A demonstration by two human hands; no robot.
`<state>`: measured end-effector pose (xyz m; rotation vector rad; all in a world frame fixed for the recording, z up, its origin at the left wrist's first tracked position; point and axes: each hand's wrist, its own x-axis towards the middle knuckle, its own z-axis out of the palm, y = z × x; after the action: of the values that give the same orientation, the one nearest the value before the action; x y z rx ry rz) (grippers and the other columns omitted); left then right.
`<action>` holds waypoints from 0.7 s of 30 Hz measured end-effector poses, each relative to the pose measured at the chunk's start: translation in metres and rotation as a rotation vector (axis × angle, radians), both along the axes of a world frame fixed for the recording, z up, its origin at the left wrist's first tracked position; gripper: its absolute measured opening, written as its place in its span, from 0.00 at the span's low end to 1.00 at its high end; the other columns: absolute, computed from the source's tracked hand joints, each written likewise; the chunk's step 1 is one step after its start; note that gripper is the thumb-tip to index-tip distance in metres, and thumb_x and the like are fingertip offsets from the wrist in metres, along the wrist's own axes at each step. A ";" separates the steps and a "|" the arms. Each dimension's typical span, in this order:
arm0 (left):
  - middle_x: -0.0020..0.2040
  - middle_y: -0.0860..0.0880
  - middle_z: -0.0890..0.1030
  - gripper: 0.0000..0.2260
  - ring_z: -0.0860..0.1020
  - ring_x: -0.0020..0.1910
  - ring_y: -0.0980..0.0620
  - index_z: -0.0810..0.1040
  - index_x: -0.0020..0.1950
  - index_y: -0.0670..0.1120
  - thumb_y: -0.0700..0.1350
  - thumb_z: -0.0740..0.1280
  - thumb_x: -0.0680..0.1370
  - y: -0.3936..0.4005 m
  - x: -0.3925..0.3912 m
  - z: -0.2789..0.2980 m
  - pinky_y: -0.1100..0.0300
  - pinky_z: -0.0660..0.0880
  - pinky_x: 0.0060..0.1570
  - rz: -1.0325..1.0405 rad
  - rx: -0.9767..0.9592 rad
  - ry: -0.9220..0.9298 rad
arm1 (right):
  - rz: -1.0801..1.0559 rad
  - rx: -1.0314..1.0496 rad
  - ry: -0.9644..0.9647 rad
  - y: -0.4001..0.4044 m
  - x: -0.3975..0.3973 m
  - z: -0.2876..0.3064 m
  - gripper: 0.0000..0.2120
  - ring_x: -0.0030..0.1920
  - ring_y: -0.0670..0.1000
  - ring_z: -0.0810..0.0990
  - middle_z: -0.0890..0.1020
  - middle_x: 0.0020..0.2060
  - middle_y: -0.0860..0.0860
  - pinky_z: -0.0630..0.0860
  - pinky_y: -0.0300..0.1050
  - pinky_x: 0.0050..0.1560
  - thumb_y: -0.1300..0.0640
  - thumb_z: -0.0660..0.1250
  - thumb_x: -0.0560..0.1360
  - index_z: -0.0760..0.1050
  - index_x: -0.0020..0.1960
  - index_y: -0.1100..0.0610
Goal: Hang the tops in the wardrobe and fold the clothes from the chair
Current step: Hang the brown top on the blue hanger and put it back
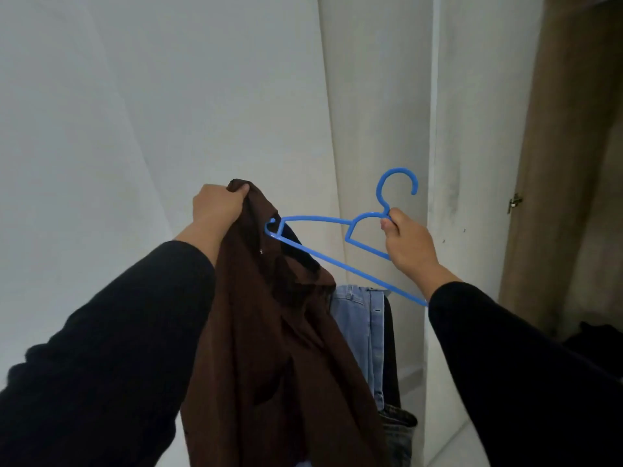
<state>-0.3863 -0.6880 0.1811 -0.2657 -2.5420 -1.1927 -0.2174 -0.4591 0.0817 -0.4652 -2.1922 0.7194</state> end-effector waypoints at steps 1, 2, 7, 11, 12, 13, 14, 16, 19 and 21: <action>0.52 0.41 0.81 0.23 0.78 0.54 0.41 0.79 0.51 0.40 0.60 0.64 0.75 -0.001 0.002 0.002 0.53 0.74 0.53 -0.021 -0.006 0.011 | -0.007 0.001 0.004 -0.003 0.000 0.002 0.08 0.36 0.54 0.72 0.74 0.36 0.53 0.65 0.45 0.34 0.53 0.51 0.82 0.65 0.47 0.54; 0.51 0.42 0.81 0.22 0.78 0.53 0.41 0.79 0.49 0.40 0.60 0.64 0.75 -0.002 0.004 0.004 0.53 0.74 0.52 -0.042 -0.020 0.027 | -0.016 0.004 0.009 -0.006 -0.001 0.004 0.08 0.36 0.53 0.72 0.74 0.36 0.53 0.65 0.44 0.35 0.54 0.51 0.82 0.66 0.49 0.54; 0.52 0.43 0.81 0.18 0.77 0.54 0.43 0.81 0.51 0.43 0.57 0.65 0.76 -0.009 0.011 0.019 0.54 0.73 0.53 -0.144 -0.076 0.135 | 0.027 -0.029 0.078 -0.014 -0.013 0.015 0.08 0.31 0.48 0.69 0.72 0.34 0.51 0.64 0.38 0.30 0.54 0.51 0.82 0.66 0.49 0.54; 0.54 0.44 0.81 0.17 0.77 0.56 0.44 0.81 0.57 0.45 0.56 0.66 0.76 -0.013 0.011 0.031 0.54 0.73 0.55 -0.184 -0.083 0.190 | 0.056 -0.130 0.190 -0.015 -0.019 0.022 0.06 0.31 0.45 0.67 0.69 0.32 0.47 0.63 0.36 0.31 0.54 0.52 0.82 0.65 0.50 0.53; 0.54 0.44 0.81 0.17 0.77 0.56 0.44 0.81 0.57 0.45 0.55 0.66 0.76 -0.014 0.010 0.034 0.55 0.73 0.56 -0.200 -0.071 0.200 | 0.059 -0.153 0.208 -0.015 -0.021 0.023 0.06 0.31 0.45 0.67 0.69 0.31 0.47 0.63 0.36 0.31 0.54 0.52 0.82 0.65 0.49 0.53; 0.54 0.45 0.81 0.16 0.77 0.55 0.45 0.81 0.57 0.45 0.55 0.66 0.76 -0.014 0.010 0.036 0.55 0.73 0.55 -0.218 -0.052 0.204 | 0.064 -0.169 0.221 -0.013 -0.024 0.024 0.06 0.31 0.45 0.67 0.69 0.31 0.47 0.64 0.36 0.32 0.54 0.52 0.82 0.65 0.49 0.53; 0.52 0.45 0.81 0.16 0.77 0.55 0.45 0.81 0.56 0.45 0.55 0.67 0.76 -0.014 0.010 0.039 0.54 0.73 0.55 -0.237 -0.028 0.204 | 0.070 -0.173 0.226 -0.012 -0.027 0.025 0.07 0.32 0.45 0.68 0.69 0.32 0.47 0.65 0.36 0.32 0.54 0.52 0.82 0.66 0.50 0.53; 0.49 0.46 0.81 0.14 0.78 0.52 0.46 0.81 0.54 0.46 0.54 0.67 0.76 -0.013 0.010 0.044 0.53 0.75 0.54 -0.266 0.036 0.217 | 0.080 -0.141 0.208 -0.011 -0.032 0.026 0.07 0.32 0.45 0.68 0.70 0.32 0.47 0.67 0.37 0.33 0.53 0.52 0.82 0.67 0.51 0.54; 0.50 0.47 0.82 0.14 0.78 0.51 0.49 0.82 0.54 0.47 0.55 0.68 0.75 -0.010 0.012 0.054 0.55 0.75 0.55 -0.289 0.170 0.227 | 0.094 -0.061 0.149 -0.010 -0.039 0.025 0.08 0.32 0.47 0.69 0.72 0.34 0.50 0.68 0.39 0.33 0.53 0.52 0.82 0.68 0.53 0.55; 0.49 0.49 0.81 0.14 0.78 0.52 0.49 0.82 0.53 0.48 0.55 0.69 0.74 -0.008 0.014 0.060 0.54 0.75 0.58 -0.301 0.220 0.222 | 0.119 -0.057 0.125 -0.010 -0.042 0.023 0.09 0.33 0.48 0.69 0.73 0.35 0.51 0.70 0.41 0.35 0.53 0.52 0.82 0.68 0.54 0.55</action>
<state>-0.3724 -0.6959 0.2415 -0.7041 -2.2111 -1.4474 -0.2593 -0.4696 0.1048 -0.3114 -2.1000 0.8544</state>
